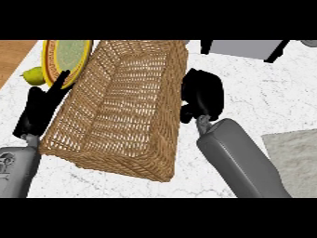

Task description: Pick the lemon from the placemat and place it in the basket

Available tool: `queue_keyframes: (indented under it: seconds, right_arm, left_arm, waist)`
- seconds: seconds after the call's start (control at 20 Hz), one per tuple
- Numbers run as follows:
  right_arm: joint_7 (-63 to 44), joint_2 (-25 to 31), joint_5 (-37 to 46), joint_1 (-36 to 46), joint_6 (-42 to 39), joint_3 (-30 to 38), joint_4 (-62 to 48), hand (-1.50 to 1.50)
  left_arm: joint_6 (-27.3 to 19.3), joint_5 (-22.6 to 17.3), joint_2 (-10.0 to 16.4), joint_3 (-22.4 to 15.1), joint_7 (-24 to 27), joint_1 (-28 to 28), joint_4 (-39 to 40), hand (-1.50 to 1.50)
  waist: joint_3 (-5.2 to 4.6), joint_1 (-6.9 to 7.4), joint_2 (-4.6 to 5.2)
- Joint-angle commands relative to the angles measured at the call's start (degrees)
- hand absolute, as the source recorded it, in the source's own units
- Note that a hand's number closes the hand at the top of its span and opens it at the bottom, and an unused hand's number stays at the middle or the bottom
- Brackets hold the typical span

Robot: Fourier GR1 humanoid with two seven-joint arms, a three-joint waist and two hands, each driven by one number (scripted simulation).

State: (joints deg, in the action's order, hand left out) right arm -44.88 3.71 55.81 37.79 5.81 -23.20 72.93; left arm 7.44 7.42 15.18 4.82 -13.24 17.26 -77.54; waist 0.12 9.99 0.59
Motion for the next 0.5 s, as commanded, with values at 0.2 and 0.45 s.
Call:
queue_keyframes:
  seconds: [0.2, 0.45]
  right_arm:
    - [-19.14, -3.48, -2.35, 18.74, 5.42, -3.33, 5.63, 1.50]
    - [-26.07, -3.45, -3.27, 27.76, 3.25, -2.00, 5.38, 1.50]
  left_arm:
    - [2.06, -1.48, -1.73, -0.78, 0.69, 0.79, 1.36, 0.00]
    - [2.95, -1.97, -0.68, 0.91, 2.20, 0.73, 2.41, 0.00]
  waist:
    - [-0.48, -0.22, -0.45]
    - [-0.54, -1.79, -0.26]
